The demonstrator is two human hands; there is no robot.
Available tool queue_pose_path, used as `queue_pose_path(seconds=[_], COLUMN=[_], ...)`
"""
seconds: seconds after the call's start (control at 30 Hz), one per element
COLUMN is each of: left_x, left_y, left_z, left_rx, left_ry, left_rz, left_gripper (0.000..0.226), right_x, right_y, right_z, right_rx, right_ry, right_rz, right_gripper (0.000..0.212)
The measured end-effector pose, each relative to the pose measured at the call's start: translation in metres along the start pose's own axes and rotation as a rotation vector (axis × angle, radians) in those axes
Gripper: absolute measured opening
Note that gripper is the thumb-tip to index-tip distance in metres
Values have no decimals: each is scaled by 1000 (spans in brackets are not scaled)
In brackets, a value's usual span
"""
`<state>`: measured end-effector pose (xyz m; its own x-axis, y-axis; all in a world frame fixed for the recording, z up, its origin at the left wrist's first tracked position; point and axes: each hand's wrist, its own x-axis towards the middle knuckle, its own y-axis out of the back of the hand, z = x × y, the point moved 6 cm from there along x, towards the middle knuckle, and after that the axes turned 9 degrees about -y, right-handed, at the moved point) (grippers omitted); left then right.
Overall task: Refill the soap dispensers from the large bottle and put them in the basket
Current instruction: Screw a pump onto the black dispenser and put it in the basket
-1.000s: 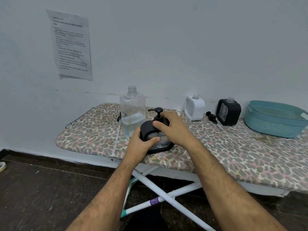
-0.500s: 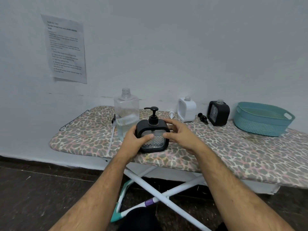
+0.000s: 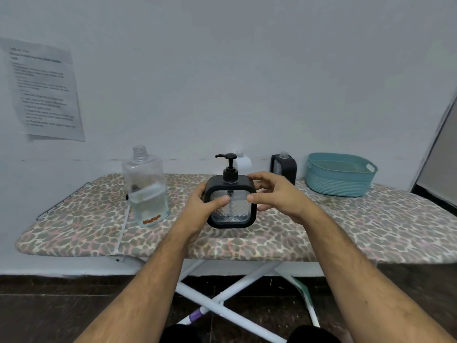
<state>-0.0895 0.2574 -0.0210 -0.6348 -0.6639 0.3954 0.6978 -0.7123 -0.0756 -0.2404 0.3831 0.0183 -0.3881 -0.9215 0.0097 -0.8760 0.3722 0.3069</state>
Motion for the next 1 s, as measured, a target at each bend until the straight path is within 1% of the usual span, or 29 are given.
queue_pose_path(seconds=[0.07, 0.17, 0.23, 0.33, 0.47, 0.6, 0.7, 0.77, 0.83, 1.0], left_x=[6, 13, 18, 27, 40, 63, 84, 98, 110, 141], left_y=[-18, -46, -64, -89, -124, -154, -174, -191, -208, -246], left_z=[-1, 2, 3, 4, 1, -4, -14, -22, -29, -40], left_rx=[-10, -5, 12, 32, 62, 72, 98, 120, 178, 366], left_ry=[10, 1, -7, -22, -46, -61, -52, -39, -40, -102], left_rz=[-45, -117, -138, -145, -186, -204, -213, -232, -241, -301], left_gripper=[65, 63, 58, 45, 47, 37, 33, 35, 39, 42], right_x=[-6, -16, -23, -35, -47, -55, -59, -60, -61, -53], right_y=[16, 39, 56, 79, 106, 140, 169, 190, 210, 260], right_z=[4, 9, 12, 18, 29, 34, 37, 40, 43, 46], right_rx=[-10, 1, 19, 42, 29, -36, -63, -71, -72, -100], right_ry=[-7, -2, 13, 30, 34, 46, 38, 30, 28, 4], right_rz=[18, 53, 98, 191, 319, 511, 663, 764, 861, 1047], right_gripper=[57, 58, 51, 40, 40, 33, 37, 41, 40, 41])
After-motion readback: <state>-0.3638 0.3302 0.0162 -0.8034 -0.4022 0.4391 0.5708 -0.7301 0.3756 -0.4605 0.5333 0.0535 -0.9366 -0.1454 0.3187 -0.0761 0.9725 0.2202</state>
